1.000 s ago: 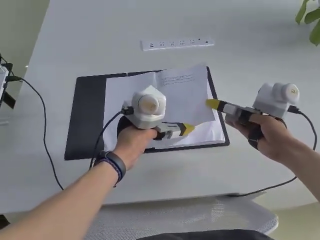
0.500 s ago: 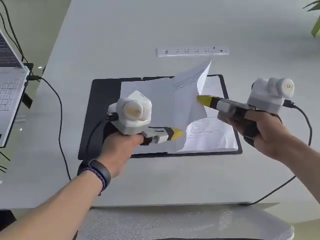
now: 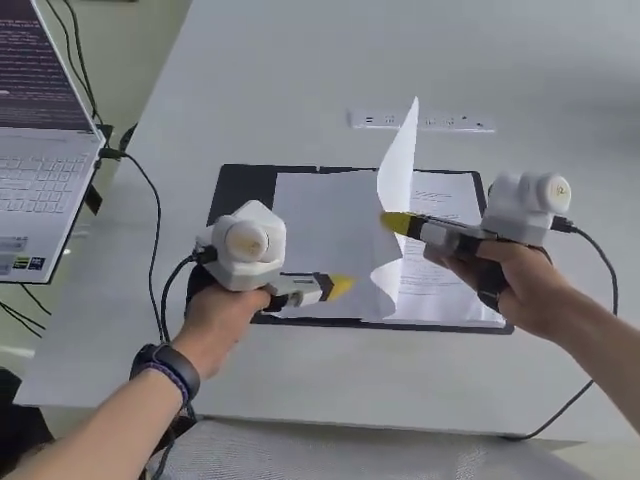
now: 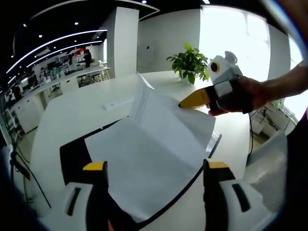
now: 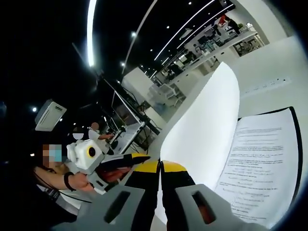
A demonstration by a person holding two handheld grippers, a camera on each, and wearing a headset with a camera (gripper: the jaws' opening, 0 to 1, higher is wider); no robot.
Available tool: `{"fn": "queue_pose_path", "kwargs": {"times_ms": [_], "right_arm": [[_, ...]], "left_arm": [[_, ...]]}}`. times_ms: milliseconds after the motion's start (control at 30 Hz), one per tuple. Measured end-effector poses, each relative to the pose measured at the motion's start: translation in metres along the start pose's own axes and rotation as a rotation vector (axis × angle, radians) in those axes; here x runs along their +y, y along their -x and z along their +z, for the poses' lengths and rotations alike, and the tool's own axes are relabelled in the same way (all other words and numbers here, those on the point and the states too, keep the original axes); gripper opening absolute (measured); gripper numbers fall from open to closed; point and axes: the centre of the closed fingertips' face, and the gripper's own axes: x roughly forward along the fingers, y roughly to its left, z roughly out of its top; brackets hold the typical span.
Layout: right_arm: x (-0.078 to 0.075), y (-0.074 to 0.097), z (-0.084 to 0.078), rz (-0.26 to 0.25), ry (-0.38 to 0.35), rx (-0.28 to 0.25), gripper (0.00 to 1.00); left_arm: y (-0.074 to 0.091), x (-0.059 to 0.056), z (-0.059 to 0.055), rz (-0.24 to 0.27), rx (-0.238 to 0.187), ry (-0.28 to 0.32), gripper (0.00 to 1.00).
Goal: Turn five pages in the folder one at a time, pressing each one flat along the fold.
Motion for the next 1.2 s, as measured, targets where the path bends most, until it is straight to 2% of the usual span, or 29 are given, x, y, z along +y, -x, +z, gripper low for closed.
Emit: {"fn": "queue_pose_path", "kwargs": {"times_ms": [200,433,533,800,967,1200], "right_arm": [[0.006,-0.014,-0.012,0.015,0.006,0.043,0.00],[0.006,-0.030,-0.025,0.018,-0.001,0.083,0.00],[0.004,-0.036,-0.034,0.012,0.009,0.110,0.00],[-0.004,-0.051,-0.048,-0.004,-0.029,0.134,0.00],[-0.007,-0.068,-0.059,-0.018,-0.051,0.162,0.00],[0.000,-0.093,-0.069,-0.002,-0.061,0.200,0.00]], "left_arm": [[0.012,0.008,-0.006,0.015,-0.002,0.009,0.82],[0.027,0.018,-0.013,0.043,-0.007,0.023,0.83],[0.033,0.022,-0.019,0.057,-0.004,0.030,0.84],[0.050,0.033,-0.026,0.094,-0.013,0.068,0.84],[0.058,0.037,-0.030,0.112,-0.016,0.080,0.84],[0.065,0.039,-0.033,0.126,-0.023,0.096,0.84]]}}
